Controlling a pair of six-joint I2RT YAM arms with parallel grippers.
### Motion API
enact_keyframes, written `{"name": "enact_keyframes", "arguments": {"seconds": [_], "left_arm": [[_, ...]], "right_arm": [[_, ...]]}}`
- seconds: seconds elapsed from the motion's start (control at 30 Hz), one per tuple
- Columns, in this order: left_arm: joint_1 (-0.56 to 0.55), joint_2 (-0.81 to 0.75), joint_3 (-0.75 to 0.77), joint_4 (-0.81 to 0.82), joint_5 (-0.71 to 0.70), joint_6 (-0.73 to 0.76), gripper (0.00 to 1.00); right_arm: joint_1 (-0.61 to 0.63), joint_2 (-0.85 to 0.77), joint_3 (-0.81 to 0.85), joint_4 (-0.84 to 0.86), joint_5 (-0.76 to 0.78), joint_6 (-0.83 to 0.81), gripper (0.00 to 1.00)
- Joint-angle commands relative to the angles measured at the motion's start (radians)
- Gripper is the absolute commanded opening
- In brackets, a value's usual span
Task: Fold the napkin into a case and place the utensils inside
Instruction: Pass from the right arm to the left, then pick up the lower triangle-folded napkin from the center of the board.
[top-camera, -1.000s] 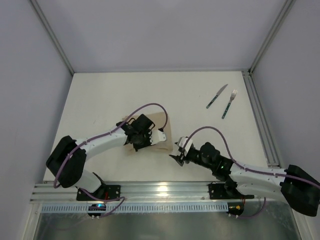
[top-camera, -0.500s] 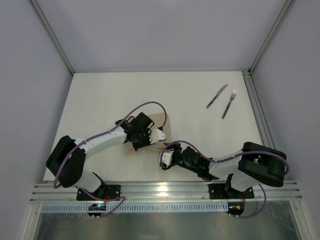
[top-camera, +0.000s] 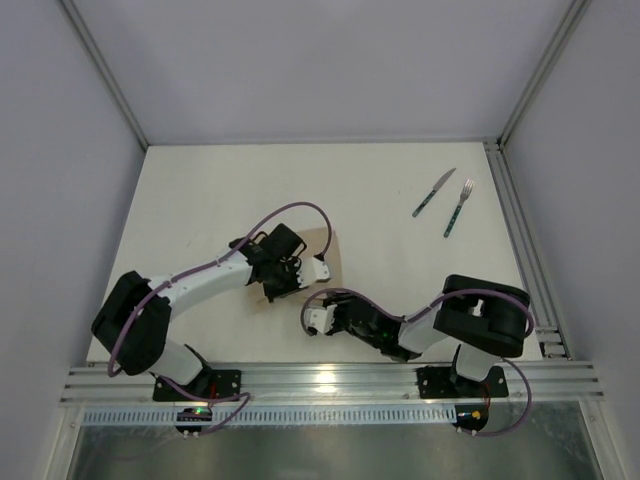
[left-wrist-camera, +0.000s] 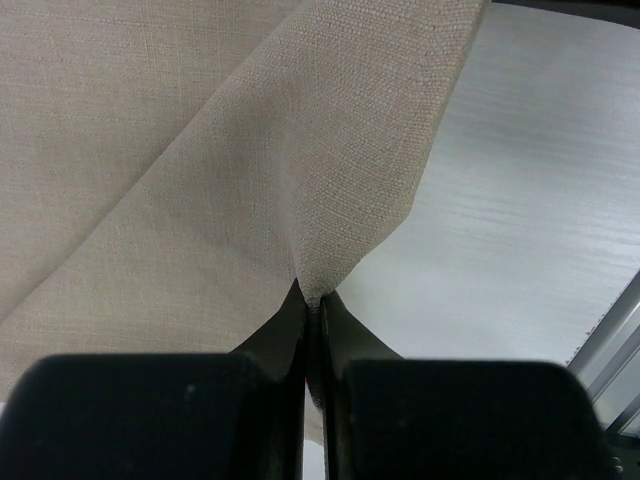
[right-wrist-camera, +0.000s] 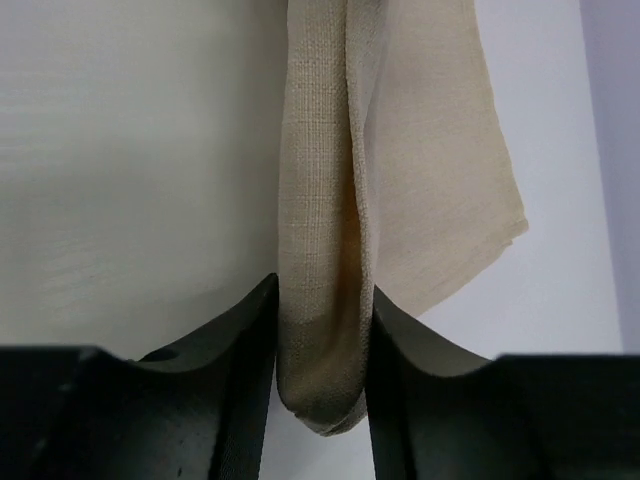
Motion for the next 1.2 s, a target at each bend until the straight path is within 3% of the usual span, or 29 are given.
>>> {"name": "enact_keyframes", "arguments": {"seconds": [0.0,0.03,0.17,0.23,0.5,0.63,0.77,1.07,1.17], "left_arm": [[0.006,-0.005,0.024,-0.021,0.043,0.014,0.0],[0.006,-0.007,0.021,-0.021,0.051,0.014,0.0],[0.015,-0.011,0.006,-0.024,0.057,0.017,0.0],[0.025,-0.013,-0.01,-0.024,0.06,0.014,0.0],[0.034,-0.1,-0.08,-0.006,0.106,-0.016,0.48],[0.057,-0.173,-0.105,-0.009,0.144,-0.016,0.57],[0.143,-0.262,-0.106,-0.064,0.203,0.014,0.64],[0.242,-0.43,-0.198,0.012,0.22,0.019,0.69],[0.243,-0.445,-0.223,0.038,0.247,0.043,0.8]], "right_arm": [[0.006,0.053,0.026,0.078,0.097,-0.006,0.34],[0.004,0.058,0.023,0.081,0.106,-0.006,0.26],[0.006,0.021,0.023,0.031,0.091,0.02,0.1],[0.004,-0.026,0.046,-0.072,0.051,0.063,0.04],[0.004,-0.119,0.118,-0.351,-0.032,0.18,0.04],[0.003,-0.108,0.195,-0.509,-0.104,0.218,0.04],[-0.034,-0.116,0.221,-0.562,-0.173,0.278,0.04],[-0.182,-0.091,0.353,-0.721,-0.444,0.396,0.04],[-0.229,-0.068,0.373,-0.73,-0.531,0.454,0.04]]}}
